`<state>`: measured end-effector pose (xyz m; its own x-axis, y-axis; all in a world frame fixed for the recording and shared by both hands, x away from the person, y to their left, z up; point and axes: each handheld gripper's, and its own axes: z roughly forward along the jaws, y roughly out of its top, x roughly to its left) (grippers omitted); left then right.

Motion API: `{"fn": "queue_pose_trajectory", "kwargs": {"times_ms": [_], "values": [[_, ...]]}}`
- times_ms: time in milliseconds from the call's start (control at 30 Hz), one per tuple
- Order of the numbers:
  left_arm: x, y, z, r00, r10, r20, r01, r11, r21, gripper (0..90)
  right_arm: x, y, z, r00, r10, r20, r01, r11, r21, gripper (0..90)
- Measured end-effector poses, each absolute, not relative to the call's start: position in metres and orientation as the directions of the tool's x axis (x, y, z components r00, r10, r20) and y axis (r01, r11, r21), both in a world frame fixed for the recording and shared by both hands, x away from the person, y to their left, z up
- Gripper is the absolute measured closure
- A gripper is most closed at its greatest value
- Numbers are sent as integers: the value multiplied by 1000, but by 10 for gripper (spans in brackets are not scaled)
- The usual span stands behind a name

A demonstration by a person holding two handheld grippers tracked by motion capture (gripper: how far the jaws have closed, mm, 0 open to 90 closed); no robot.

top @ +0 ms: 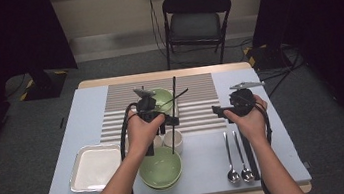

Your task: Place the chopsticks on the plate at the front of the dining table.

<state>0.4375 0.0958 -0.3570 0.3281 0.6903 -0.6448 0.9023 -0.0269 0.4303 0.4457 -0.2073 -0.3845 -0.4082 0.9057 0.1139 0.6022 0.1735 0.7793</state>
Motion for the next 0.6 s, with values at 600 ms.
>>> {"fn": "queue_pose_trajectory", "kwargs": {"times_ms": [600], "values": [[439, 118, -353, 312, 716, -625, 899, -10, 437, 864, 444, -215, -392, -408, 905, 122, 606, 168, 778, 191]]}}
